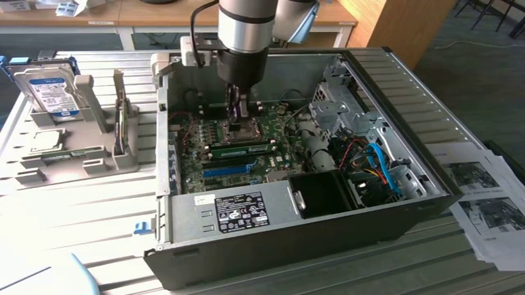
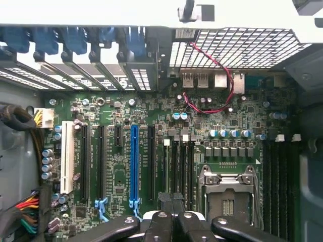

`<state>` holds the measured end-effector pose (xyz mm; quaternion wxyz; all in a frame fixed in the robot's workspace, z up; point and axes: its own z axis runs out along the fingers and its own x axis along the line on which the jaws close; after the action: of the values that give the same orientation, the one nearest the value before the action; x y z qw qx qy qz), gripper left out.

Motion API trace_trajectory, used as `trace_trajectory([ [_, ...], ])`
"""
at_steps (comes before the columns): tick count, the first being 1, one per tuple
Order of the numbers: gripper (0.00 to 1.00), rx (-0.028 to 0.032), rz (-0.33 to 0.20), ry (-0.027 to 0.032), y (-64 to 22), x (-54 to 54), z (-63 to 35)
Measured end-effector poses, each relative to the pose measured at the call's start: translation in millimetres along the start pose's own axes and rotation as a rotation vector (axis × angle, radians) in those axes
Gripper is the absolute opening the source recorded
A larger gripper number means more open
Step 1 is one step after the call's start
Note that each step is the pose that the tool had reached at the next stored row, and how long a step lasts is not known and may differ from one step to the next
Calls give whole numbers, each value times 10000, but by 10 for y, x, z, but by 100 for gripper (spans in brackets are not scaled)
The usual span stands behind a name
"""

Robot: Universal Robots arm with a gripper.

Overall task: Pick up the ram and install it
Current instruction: 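Press down the ram until it locks into place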

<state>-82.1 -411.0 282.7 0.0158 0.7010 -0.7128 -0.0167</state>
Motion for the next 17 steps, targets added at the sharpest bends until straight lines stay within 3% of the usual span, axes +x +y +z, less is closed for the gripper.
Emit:
trace_trajectory([
  [17,9,0,1,10,5,0,-274],
])
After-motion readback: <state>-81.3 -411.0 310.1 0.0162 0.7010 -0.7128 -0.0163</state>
